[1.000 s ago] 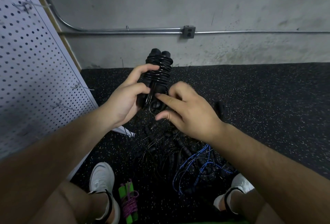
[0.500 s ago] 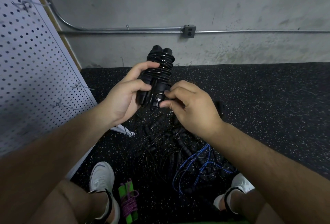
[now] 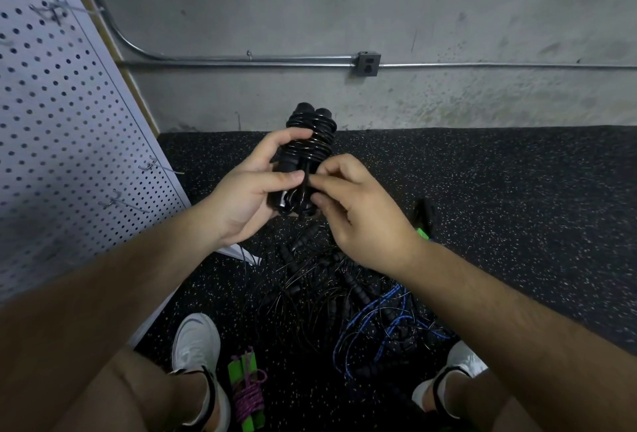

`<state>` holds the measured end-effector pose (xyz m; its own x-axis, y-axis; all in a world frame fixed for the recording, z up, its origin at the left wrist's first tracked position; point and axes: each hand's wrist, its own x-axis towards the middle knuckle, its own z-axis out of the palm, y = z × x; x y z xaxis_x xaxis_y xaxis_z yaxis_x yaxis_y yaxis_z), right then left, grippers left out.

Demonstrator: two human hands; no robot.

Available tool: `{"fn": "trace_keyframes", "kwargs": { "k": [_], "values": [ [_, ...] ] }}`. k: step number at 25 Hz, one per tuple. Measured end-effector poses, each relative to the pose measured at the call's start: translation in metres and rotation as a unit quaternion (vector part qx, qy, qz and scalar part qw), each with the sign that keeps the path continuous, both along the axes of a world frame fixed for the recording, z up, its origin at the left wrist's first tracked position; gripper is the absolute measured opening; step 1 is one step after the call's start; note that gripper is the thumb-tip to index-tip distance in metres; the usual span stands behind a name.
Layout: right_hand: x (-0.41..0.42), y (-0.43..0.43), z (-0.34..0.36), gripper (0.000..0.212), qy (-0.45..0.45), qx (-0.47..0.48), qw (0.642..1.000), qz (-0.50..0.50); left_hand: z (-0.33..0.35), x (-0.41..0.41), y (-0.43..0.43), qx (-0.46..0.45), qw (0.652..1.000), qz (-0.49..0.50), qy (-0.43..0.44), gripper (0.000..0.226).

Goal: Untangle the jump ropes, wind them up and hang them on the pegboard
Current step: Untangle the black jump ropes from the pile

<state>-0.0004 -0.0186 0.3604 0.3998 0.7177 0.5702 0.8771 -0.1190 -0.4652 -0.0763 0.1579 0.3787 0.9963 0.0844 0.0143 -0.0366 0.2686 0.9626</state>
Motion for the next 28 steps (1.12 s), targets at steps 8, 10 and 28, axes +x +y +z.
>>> {"fn": "trace_keyframes", "kwargs": {
  "k": [8, 10, 28],
  "values": [
    [0.004, -0.006, -0.002, 0.039, -0.013, -0.010, 1.000, 0.016, 0.002, 0.001, 0.003, 0.011, 1.000, 0.011, 0.000, 0.056],
    [0.006, -0.005, -0.001, 0.032, -0.053, 0.016, 0.998, -0.021, 0.003, 0.001, 0.002, 0.002, 1.000, -0.001, 0.001, 0.059],
    [0.014, 0.000, 0.023, 0.022, -0.024, -0.072, 0.996, -0.034, -0.011, 0.004, 0.003, 0.277, 0.957, -0.063, 0.061, 0.085]
  ]
}}
